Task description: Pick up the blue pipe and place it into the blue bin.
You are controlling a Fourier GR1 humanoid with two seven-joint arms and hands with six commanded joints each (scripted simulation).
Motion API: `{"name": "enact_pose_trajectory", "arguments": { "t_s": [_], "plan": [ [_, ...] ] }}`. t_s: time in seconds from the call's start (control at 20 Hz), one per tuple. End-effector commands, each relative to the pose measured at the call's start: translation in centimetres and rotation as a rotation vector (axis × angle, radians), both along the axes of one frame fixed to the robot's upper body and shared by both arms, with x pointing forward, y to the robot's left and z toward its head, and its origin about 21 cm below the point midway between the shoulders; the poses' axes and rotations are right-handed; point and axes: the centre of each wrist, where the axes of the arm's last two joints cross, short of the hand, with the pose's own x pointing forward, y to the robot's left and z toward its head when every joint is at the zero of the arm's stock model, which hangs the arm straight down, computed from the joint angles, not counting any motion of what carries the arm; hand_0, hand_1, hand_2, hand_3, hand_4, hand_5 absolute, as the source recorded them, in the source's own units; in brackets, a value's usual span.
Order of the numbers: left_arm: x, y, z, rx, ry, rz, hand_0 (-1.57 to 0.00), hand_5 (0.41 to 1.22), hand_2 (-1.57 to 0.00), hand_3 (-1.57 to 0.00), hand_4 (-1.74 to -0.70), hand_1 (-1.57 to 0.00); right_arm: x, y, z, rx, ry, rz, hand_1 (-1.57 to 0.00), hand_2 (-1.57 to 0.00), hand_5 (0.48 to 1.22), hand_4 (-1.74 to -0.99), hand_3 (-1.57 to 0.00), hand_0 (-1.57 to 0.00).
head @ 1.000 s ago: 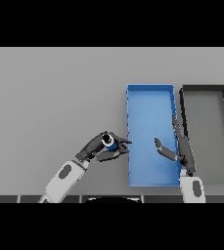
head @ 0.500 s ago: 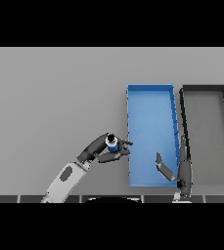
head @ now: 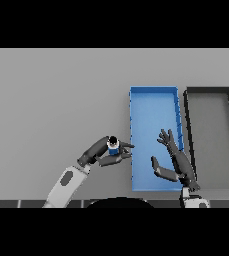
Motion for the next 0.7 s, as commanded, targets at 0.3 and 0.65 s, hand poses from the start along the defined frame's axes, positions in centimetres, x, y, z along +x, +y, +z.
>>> {"name": "enact_pose_trajectory", "arguments": {
  "t_s": [0.3, 0.65],
  "plan": [
    [0.3, -0.2, 0.5, 0.037, -0.017, 0.001, -1.57, 1.221, -1.57, -1.57, -1.47, -1.57, 3.7, 4.0, 5.9, -0.131, -0.049, 0.272, 0.00, -0.05, 0.556, -1.296, 0.00, 0.00],
    [0.5, -0.1, 0.0, 0.015, -0.007, -0.015, -1.57, 1.221, -1.57, -1.57, -1.46, -1.57, 5.9, 8.1, 8.4, -0.163, -0.093, 0.465, 0.00, -0.05, 0.554, -1.253, 0.00, 0.00]
  ]
}}
